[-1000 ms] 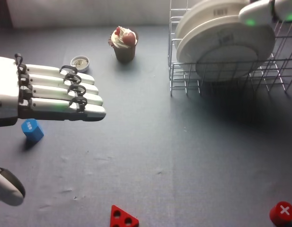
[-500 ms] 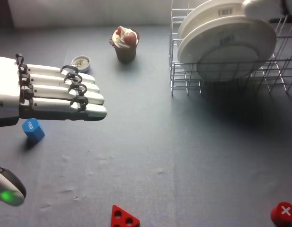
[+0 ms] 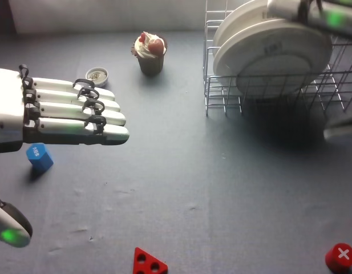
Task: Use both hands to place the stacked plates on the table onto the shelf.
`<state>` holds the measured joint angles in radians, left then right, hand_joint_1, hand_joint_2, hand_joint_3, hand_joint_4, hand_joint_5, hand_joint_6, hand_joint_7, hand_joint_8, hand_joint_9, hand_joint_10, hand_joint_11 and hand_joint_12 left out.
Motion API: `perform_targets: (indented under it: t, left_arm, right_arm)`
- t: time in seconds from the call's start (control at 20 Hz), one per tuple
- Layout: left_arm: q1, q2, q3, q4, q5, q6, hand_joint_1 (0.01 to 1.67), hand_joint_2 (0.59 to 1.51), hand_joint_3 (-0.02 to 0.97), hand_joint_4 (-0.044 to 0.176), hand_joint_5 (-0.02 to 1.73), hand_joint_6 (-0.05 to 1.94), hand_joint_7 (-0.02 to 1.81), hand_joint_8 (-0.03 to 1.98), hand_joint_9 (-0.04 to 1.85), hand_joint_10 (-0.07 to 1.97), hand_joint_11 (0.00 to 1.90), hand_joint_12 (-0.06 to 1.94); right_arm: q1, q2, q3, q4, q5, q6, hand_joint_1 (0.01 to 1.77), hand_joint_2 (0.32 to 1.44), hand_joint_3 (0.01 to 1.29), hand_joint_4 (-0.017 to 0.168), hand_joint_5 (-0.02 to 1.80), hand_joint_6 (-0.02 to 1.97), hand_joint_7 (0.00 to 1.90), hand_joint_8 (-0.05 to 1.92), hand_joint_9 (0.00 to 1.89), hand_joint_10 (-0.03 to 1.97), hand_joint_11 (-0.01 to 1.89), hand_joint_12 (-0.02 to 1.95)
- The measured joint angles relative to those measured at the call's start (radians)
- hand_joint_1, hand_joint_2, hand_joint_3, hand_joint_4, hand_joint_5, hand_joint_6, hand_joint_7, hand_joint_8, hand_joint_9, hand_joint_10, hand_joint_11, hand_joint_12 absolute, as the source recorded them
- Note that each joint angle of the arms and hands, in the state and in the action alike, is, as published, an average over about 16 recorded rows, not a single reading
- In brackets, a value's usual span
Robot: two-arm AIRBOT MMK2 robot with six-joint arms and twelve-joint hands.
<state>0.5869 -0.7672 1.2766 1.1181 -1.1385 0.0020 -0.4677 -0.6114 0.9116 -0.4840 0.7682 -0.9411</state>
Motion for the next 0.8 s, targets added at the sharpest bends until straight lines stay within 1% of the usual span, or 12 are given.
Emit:
perform_targets:
  t: [0.15,0.25,0.35,0.45,0.6,0.8]
  left_arm:
    - [0.000,0.001,0.000,0.000,0.000,0.000,0.03,0.900,0.020,0.003,0.07,0.02,0.09,0.00,0.09,0.01,0.10,0.00]
    - [0.000,0.002,0.000,0.000,0.000,0.000,0.03,0.898,0.019,0.003,0.06,0.02,0.09,0.00,0.09,0.01,0.10,0.00]
    - [0.000,0.004,0.000,0.000,0.000,0.000,0.03,0.895,0.020,0.003,0.07,0.02,0.09,0.00,0.09,0.01,0.10,0.00]
    - [0.000,0.006,0.000,0.000,0.000,0.000,0.03,0.892,0.020,0.003,0.06,0.02,0.09,0.00,0.09,0.01,0.10,0.00]
    - [0.000,0.007,0.000,0.000,0.000,0.000,0.03,0.889,0.020,0.003,0.06,0.02,0.10,0.00,0.09,0.01,0.09,0.00]
    - [0.000,0.008,0.000,0.000,0.001,0.000,0.03,0.887,0.020,0.003,0.06,0.02,0.09,0.00,0.09,0.01,0.08,0.00]
  right_arm:
    - [-0.126,0.061,-0.062,-0.016,0.132,-0.134,0.14,0.96,0.01,0.007,0.11,0.01,0.17,0.01,0.16,0.02,0.18,0.00]
    - [-0.203,0.097,-0.097,-0.013,0.204,-0.198,0.09,0.98,0.01,0.009,0.11,0.01,0.16,0.01,0.16,0.02,0.18,0.00]
    - [-0.269,0.127,-0.125,-0.009,0.257,-0.234,0.05,0.99,0.01,0.009,0.12,0.01,0.16,0.01,0.16,0.02,0.18,0.00]
    - [-0.325,0.152,-0.148,-0.009,0.292,-0.253,0.03,1.00,0.01,0.009,0.12,0.01,0.17,0.01,0.17,0.02,0.19,0.00]
    - [-0.376,0.175,-0.164,-0.007,0.317,-0.263,0.03,1.01,0.01,0.009,0.13,0.01,0.18,0.01,0.18,0.02,0.20,0.00]
    - [-0.413,0.196,-0.182,0.002,0.332,-0.264,0.04,1.01,0.01,0.009,0.13,0.01,0.18,0.01,0.19,0.02,0.21,0.00]
